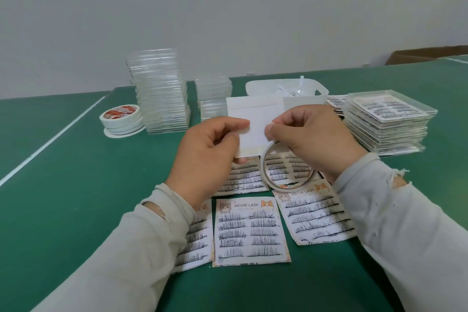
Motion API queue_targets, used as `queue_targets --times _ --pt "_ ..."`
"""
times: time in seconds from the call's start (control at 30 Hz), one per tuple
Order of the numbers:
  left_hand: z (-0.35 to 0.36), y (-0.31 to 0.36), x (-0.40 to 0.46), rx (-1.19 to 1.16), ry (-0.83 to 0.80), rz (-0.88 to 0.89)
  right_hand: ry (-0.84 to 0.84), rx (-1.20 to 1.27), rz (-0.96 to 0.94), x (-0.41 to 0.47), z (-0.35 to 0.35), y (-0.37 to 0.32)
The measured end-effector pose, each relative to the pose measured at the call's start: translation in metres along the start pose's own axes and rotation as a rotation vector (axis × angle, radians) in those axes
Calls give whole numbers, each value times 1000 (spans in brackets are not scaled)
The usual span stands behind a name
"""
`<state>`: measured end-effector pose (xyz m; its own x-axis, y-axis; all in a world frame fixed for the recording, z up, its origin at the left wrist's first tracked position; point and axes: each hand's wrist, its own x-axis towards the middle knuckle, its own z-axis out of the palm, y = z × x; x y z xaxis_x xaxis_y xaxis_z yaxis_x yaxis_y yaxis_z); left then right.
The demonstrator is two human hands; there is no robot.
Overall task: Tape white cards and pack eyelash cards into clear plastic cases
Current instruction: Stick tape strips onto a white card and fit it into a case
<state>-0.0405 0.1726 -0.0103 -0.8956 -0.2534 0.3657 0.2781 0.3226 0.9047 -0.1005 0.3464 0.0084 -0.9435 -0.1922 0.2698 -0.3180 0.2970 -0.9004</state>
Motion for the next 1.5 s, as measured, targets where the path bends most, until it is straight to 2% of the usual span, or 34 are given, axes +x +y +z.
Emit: queue_targets --times 0.07,0.2,0.33,0.5,0.67,0.8,0.97,1.07,1.27,1.5 --pt "1 0 1 -59 -18 -94 -53 54 13 0 -1 0" --pt "0 -1 3 57 124 -24 -34 57 5 0 0 -2" --pt "3 -1 0 38 51 23 -145 200 23 -6 5 -10" --pt "4 0 -3 116 54 193 -178 117 -34 -8 8 -11" --pt "4 3 -4 319 110 314 -134 -203 -228 -9 6 -10" --pt "4 5 -4 352 100 348 -167 -154 -190 -6 0 -10" --pt "4 5 -4 323 99 320 -309 -61 -101 -7 -4 -11" --pt "2 4 -3 307 101 312 -336 -51 -63 -7 -4 -12" --pt "-1 2 -1 237 93 260 -321 -29 -14 -7 -12 -14" --pt "-6 4 3 -69 -9 4 -193 132 15 -5 -19 -19"
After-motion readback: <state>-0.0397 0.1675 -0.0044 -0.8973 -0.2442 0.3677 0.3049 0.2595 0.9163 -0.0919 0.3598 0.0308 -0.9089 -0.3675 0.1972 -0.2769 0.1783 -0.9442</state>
